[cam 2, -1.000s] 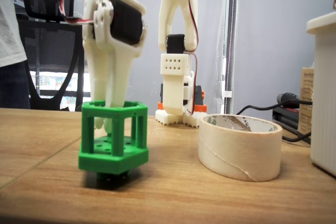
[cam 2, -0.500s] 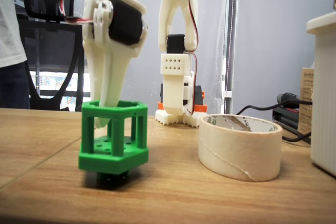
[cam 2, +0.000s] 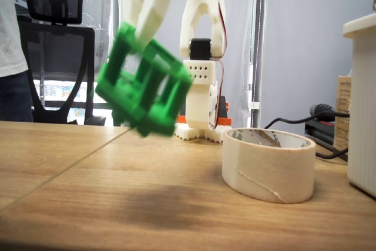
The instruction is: Grasp a component and put it in the bin.
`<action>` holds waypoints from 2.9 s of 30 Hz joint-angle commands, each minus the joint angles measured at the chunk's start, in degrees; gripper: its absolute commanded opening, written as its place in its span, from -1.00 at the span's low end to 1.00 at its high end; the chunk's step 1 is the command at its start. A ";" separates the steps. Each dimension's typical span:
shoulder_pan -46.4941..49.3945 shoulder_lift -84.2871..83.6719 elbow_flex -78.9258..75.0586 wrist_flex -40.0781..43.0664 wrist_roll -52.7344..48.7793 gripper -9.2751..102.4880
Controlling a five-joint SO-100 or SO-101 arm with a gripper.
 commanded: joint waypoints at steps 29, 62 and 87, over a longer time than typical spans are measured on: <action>-27.25 12.48 6.15 12.30 15.03 -0.83; -31.55 10.28 12.92 13.71 14.94 -0.83; -30.94 16.70 12.92 13.62 14.15 -0.58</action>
